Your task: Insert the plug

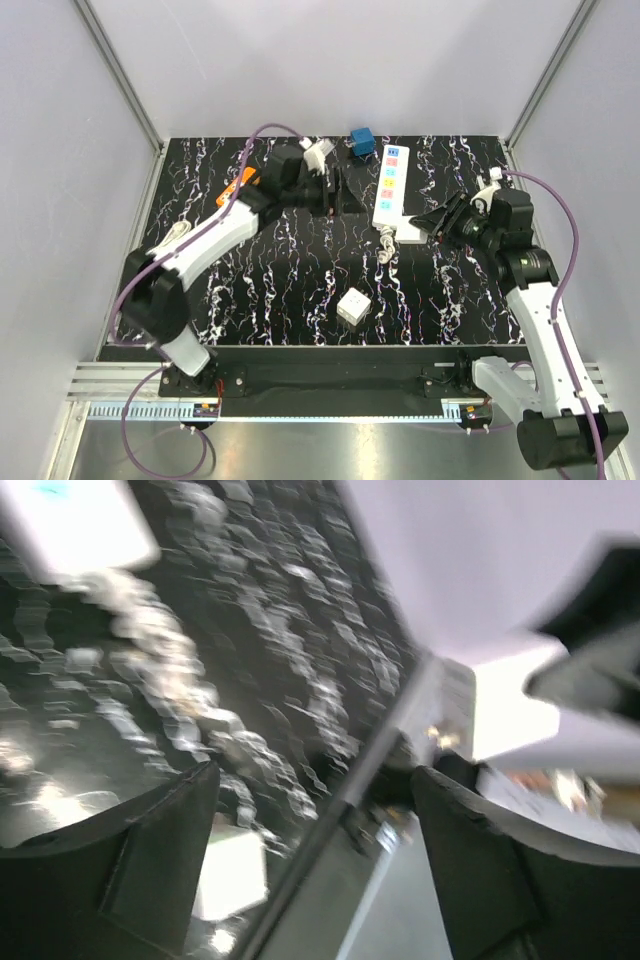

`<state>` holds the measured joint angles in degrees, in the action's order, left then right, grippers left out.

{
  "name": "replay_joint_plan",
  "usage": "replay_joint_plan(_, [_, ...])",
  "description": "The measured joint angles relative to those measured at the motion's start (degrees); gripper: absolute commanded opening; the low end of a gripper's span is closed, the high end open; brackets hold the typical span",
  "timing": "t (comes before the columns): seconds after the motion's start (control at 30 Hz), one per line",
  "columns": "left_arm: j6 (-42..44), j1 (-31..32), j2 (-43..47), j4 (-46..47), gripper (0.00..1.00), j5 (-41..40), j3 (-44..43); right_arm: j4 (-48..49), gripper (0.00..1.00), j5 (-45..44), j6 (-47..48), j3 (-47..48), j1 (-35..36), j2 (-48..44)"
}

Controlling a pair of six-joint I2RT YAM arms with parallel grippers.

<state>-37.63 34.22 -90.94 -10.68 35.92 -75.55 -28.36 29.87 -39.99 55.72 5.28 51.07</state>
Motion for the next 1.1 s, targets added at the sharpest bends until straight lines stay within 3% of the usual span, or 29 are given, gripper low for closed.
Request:
replay_joint_plan(0.27, [6.0,-0.6,-29.1,-9.6,0.69,-15.6,-29.9,-11.5,0.0,-15.9,3.3,1.0,0.0,3.0])
replay_joint_plan(0.5, [6.6,-1.3,-43.7,-13.5,0.63,-19.3,-40.1,-14.7,0.0,-22.4,5.4,2.7,0.0,2.2])
replay_joint_plan(0.73, [3.0,-1.7,-50.6,-10.0,0.55,-16.2,-41.6,-15.0,0.0,-24.5,6.5,2.7,0.0,2.0])
replay_joint_plan(1.1, [-6.3,-0.1,-50.4,8.1,0.46,-9.0,-31.7,-15.6,0.0,-28.0,6.6,3.6,0.0,3.2])
